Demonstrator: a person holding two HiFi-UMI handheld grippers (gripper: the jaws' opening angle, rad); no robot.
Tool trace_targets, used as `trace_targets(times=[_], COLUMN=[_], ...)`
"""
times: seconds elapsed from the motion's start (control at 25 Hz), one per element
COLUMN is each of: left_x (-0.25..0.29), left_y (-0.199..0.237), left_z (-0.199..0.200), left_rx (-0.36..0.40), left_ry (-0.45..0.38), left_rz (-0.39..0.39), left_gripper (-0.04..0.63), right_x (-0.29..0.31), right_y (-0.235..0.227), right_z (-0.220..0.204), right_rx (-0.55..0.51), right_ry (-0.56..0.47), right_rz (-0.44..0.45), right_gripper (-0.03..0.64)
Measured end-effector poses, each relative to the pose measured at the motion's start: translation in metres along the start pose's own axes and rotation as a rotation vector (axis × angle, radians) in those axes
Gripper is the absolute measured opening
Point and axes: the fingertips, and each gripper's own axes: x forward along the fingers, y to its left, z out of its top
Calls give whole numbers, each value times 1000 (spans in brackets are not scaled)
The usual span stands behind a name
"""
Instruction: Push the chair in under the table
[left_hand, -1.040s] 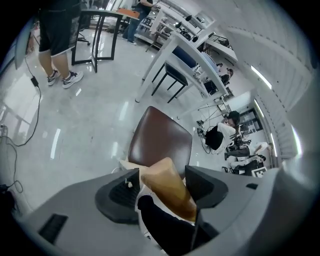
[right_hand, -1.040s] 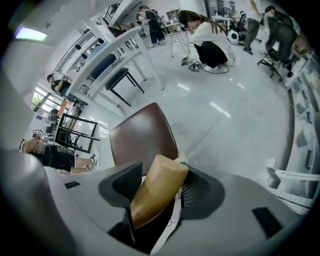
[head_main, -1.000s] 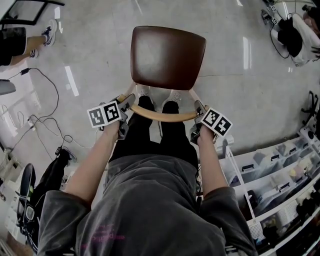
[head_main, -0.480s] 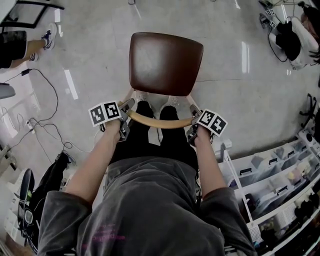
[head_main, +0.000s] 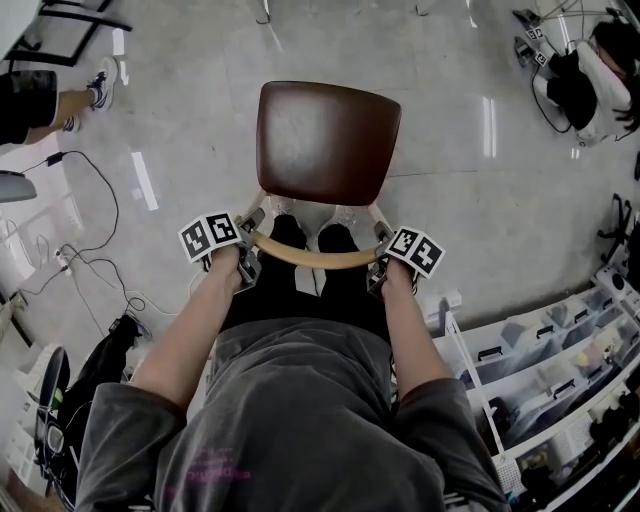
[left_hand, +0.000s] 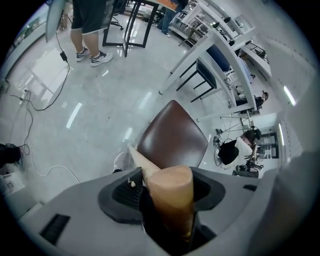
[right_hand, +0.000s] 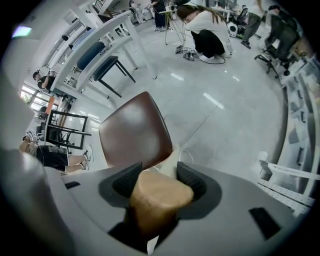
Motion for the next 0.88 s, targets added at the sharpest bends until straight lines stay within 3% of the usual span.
trace_targets(times=[0.36, 0.88], left_x=[-9, -13], left_y=[-19, -123], left_z=[5, 6], left_rx=[-54, -46], left_ry=[-63, -180], left_rz=[35, 44], left_gripper=[227, 227], right_x=[-14, -57], right_y=[1, -26], right_z=[21, 109], right_rx=[0, -13], right_ry=[-5, -64], right_rz=[2, 77], right_gripper=[209, 212])
